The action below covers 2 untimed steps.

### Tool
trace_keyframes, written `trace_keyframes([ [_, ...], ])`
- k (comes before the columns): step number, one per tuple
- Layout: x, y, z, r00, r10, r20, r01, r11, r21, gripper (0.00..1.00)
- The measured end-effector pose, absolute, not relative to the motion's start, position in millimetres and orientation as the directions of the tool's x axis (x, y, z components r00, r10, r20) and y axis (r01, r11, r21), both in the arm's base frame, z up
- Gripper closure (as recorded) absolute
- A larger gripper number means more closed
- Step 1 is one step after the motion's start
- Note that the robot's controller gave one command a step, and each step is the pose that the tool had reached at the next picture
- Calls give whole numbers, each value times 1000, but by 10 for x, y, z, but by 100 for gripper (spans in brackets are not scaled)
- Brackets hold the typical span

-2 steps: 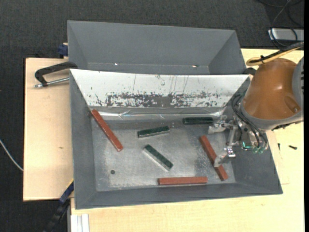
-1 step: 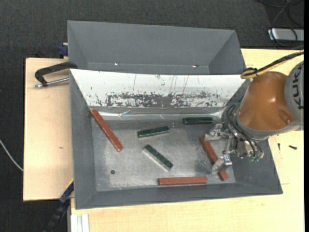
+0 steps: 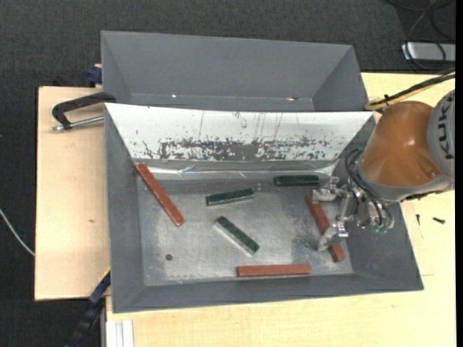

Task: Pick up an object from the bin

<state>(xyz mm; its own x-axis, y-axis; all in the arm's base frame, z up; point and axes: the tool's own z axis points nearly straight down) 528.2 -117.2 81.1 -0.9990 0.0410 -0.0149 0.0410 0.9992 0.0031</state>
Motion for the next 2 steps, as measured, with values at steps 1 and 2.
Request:
trace_keyframes([
  [1, 5441, -1237, 977, -1000, -27, -8, -27, 1000, -1, 0],
  [2, 5536, -1305, 980, -984, -177, -10, -177, 984, -3, 0],
])
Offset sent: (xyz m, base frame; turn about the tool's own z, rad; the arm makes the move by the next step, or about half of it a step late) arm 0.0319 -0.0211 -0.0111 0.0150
